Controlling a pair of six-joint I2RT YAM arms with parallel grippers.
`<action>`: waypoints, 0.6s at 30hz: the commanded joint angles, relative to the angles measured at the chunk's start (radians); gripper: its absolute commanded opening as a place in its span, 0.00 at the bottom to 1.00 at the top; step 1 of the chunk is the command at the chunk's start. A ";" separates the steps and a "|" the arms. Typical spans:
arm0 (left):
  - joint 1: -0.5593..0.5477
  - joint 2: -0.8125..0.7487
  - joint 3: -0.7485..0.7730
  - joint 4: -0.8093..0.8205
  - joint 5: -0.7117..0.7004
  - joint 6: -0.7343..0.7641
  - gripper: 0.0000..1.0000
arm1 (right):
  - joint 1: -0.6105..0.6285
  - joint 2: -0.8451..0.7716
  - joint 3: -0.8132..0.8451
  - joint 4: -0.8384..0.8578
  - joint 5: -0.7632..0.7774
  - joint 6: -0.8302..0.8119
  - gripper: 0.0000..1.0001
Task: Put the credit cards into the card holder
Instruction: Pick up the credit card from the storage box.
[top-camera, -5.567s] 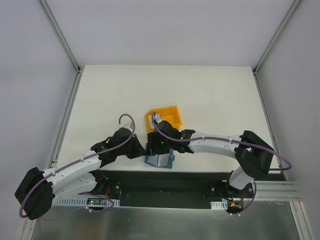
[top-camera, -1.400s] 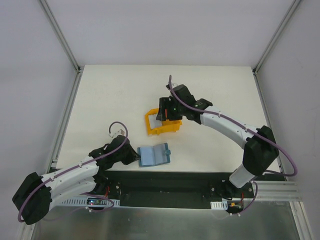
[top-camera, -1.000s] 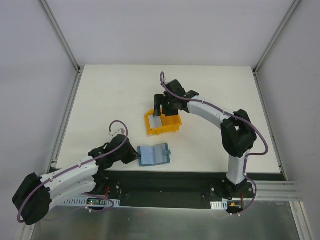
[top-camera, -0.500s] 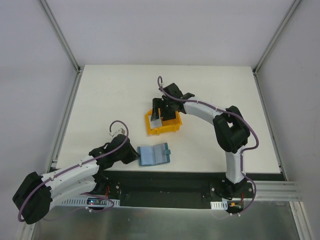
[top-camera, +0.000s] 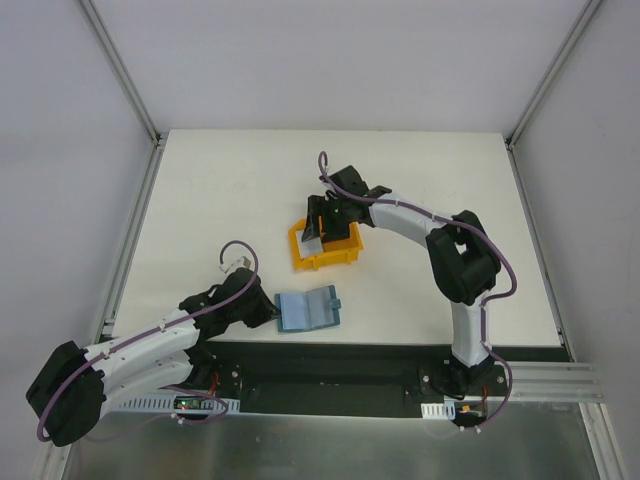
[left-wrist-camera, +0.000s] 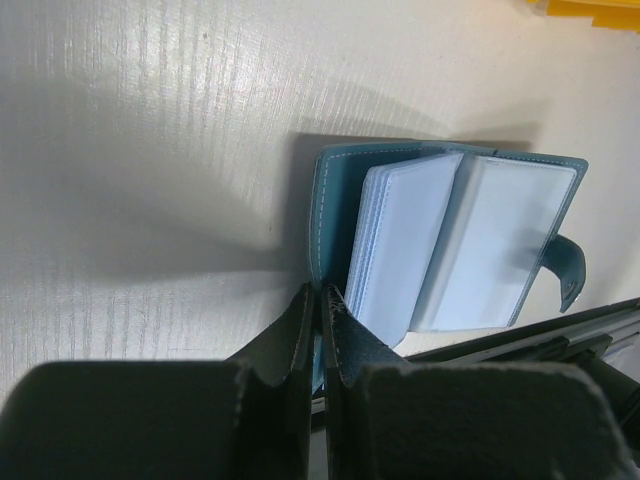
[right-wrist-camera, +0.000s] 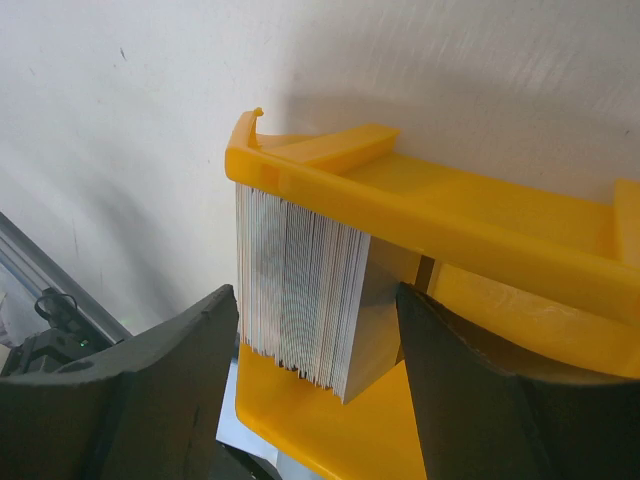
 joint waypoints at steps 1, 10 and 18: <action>-0.005 0.005 0.032 -0.021 -0.002 0.017 0.00 | -0.001 -0.015 0.001 0.040 -0.060 0.022 0.65; -0.003 0.006 0.029 -0.021 0.001 0.020 0.00 | -0.002 -0.031 -0.005 0.042 -0.052 0.023 0.46; -0.005 0.012 0.034 -0.021 0.000 0.020 0.00 | -0.002 -0.041 -0.007 0.031 -0.032 0.017 0.28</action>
